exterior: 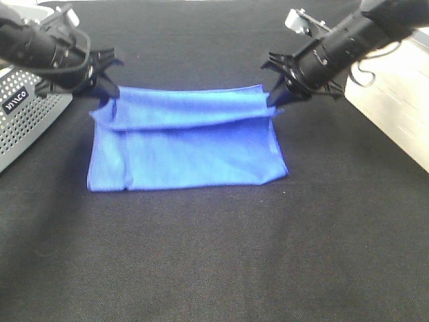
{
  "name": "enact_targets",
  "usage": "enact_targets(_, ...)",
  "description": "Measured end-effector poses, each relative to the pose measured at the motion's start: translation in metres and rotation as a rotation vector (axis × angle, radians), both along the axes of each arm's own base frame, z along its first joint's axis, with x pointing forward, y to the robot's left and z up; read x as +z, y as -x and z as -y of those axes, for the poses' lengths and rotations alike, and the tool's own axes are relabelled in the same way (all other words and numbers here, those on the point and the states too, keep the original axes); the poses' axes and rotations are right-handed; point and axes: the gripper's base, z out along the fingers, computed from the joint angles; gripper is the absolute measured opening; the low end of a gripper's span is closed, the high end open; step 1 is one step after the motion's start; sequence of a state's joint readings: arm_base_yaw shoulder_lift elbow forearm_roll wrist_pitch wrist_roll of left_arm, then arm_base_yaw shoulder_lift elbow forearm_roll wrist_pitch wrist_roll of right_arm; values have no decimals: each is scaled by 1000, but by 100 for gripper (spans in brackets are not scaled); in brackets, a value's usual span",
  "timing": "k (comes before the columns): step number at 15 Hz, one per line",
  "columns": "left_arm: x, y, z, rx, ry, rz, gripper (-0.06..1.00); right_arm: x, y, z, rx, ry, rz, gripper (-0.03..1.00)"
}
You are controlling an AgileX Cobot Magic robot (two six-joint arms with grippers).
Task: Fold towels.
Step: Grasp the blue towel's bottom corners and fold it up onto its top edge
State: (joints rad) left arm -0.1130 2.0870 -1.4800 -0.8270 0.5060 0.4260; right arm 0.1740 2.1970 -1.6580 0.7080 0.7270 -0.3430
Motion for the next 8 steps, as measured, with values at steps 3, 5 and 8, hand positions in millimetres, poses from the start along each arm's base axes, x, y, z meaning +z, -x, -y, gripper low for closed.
enact_targets(3,-12,-46,1,10,8,64,1,-9,-46,-7,-6,2,93,0)
enact_targets(5,-30,-70,3,12,14,86,1,-25,-67,-10,-9,-3,120,0)
enact_targets(8,-61,-93,7,10,33,86,10,-62,-85,-13,-22,-7,115,4)
